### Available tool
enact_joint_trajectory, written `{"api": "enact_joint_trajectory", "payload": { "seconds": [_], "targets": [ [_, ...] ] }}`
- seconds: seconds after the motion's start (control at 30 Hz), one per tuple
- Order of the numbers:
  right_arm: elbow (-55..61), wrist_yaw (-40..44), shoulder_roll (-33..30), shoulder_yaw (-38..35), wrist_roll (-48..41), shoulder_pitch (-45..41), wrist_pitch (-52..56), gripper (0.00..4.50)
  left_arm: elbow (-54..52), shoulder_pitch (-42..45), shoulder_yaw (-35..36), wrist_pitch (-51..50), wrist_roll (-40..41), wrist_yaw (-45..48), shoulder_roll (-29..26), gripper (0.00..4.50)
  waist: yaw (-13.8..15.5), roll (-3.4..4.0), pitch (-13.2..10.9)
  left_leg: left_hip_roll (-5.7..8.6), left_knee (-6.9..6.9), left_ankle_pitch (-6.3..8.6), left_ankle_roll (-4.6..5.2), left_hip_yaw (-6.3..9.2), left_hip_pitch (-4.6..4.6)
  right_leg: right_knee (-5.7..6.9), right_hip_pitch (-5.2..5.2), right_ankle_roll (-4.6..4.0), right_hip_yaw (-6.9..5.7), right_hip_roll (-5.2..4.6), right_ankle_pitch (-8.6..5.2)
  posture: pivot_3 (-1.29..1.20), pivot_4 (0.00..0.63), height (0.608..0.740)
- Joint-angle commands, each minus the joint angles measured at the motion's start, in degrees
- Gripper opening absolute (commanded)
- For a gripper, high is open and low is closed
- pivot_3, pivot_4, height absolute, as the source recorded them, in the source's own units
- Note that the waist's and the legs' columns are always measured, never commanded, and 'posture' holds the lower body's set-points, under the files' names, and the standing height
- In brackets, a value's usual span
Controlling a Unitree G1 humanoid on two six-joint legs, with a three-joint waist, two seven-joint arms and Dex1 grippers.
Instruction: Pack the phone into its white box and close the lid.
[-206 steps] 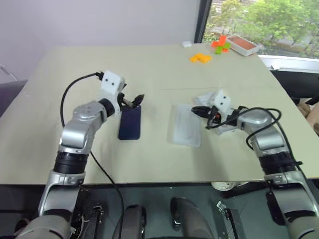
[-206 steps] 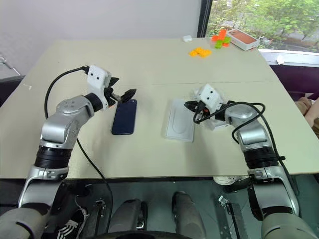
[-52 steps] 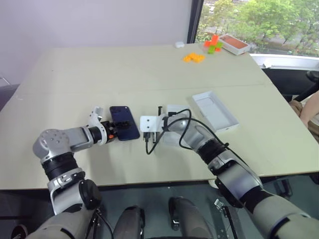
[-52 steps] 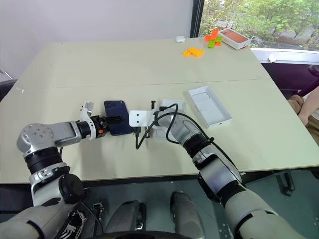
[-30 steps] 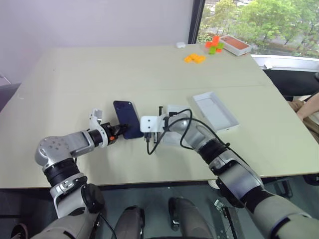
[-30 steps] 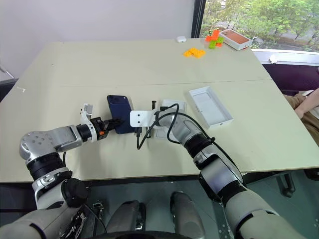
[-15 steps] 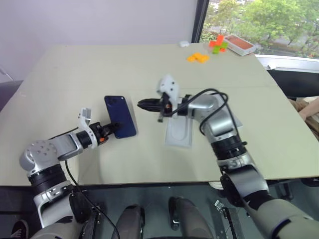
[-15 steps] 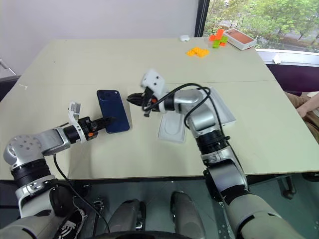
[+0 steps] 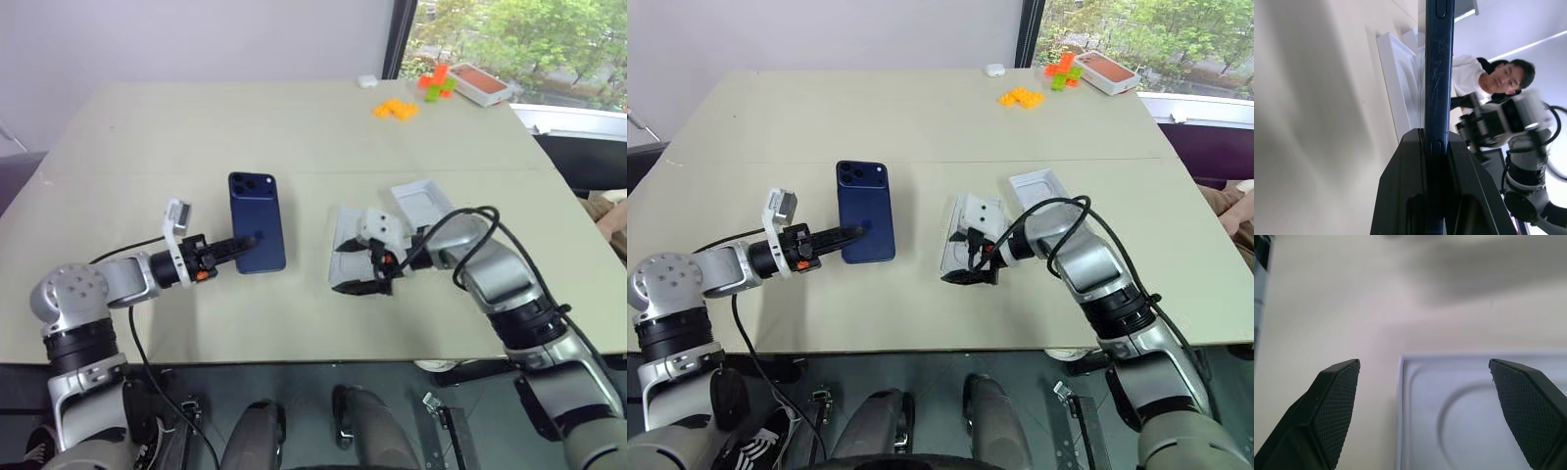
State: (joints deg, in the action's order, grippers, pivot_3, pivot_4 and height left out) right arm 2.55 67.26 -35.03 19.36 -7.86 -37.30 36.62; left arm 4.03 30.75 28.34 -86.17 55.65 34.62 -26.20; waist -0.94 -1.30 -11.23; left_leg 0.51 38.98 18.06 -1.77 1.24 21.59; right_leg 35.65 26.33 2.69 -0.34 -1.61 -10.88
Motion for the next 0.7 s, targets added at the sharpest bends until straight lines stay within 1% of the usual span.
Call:
{"api": "enact_joint_trajectory", "payload": {
  "seconds": [0.03, 0.2, 0.37, 0.47, 0.5, 0.53, 0.67, 0.7],
  "targets": [
    [3.90, -0.98, -2.94, 1.29, 2.90, 0.32, -1.46, 4.41, -1.61, 0.72, 0.31, 1.76, 1.19, -0.13, -0.51, 0.00, 0.07, 0.00, 0.00, 0.00, 0.02, -0.01, 0.00, 0.00, 0.00, 0.01, 0.00, 0.00, 0.00, 0.01, 0.00, 0.00, 0.150, 0.740],
    [5.94, -0.61, -6.94, 3.27, 5.65, 2.40, -4.48, 4.41, -1.91, 0.71, 0.17, 2.58, 1.18, -1.91, -0.09, 0.00, 0.16, -0.01, 0.00, 0.00, 0.06, -0.01, 0.00, 0.00, -0.01, 0.00, -0.05, 0.00, 0.00, 0.03, 0.00, 0.00, 0.150, 0.740],
    [5.82, -1.07, -6.33, 3.13, 5.43, 3.12, -5.02, 4.41, -2.26, 0.42, -0.32, 2.86, 1.68, -2.91, 0.50, 0.00, 0.08, -0.01, 0.00, -0.01, 0.06, -0.01, 0.00, -0.02, -0.03, 0.01, -0.05, 0.00, 0.02, 0.05, 0.00, 0.00, 0.150, 0.740],
    [4.29, -2.60, -5.79, 4.20, 7.42, 3.77, -7.54, 3.67, -2.44, 0.49, -0.51, 3.02, 1.67, -3.41, 0.80, 0.00, 0.15, -0.01, 0.00, -0.01, 0.08, -0.01, 0.00, -0.01, -0.04, 0.04, -0.06, 0.00, 0.02, 0.06, 0.00, 0.00, 0.150, 0.740],
    [3.84, -2.95, -5.63, 4.63, 8.07, 3.88, -8.33, 3.11, -2.41, 0.62, -0.45, 2.94, 1.77, -3.54, 0.81, 0.00, 0.13, -0.02, 0.00, -0.01, 0.09, -0.01, 0.00, -0.02, -0.04, 0.04, -0.06, 0.00, 0.02, 0.06, 0.00, 0.00, 0.150, 0.740],
    [3.45, -3.65, -5.36, 4.86, 8.86, 3.91, -9.43, 2.71, -2.42, 0.70, -0.35, 2.82, 1.93, -3.61, 0.76, 0.00, 0.07, -0.02, 0.01, -0.01, 0.10, -0.01, 0.00, -0.02, -0.05, 0.04, -0.07, 0.00, 0.02, 0.06, 0.00, 0.00, 0.150, 0.740],
    [2.29, -4.88, -3.79, 4.37, 9.07, 3.23, -8.51, 2.71, -2.55, 0.73, -0.08, 2.59, 2.05, -4.19, 0.65, 0.00, 0.03, -0.05, 0.02, -0.01, 0.14, -0.03, -0.02, -0.03, -0.13, 0.10, -0.15, 0.00, 0.03, 0.06, 0.00, 0.00, 0.150, 0.740],
    [2.05, -5.14, -3.62, 4.34, 9.25, 3.25, -8.64, 2.51, -2.60, 0.68, -0.09, 2.65, 2.02, -4.34, 0.70, 0.00, 0.05, -0.05, 0.02, -0.01, 0.15, -0.04, -0.03, -0.03, -0.15, 0.14, -0.17, -0.01, 0.03, 0.06, 0.01, 0.00, 0.150, 0.740]
  ]
}}
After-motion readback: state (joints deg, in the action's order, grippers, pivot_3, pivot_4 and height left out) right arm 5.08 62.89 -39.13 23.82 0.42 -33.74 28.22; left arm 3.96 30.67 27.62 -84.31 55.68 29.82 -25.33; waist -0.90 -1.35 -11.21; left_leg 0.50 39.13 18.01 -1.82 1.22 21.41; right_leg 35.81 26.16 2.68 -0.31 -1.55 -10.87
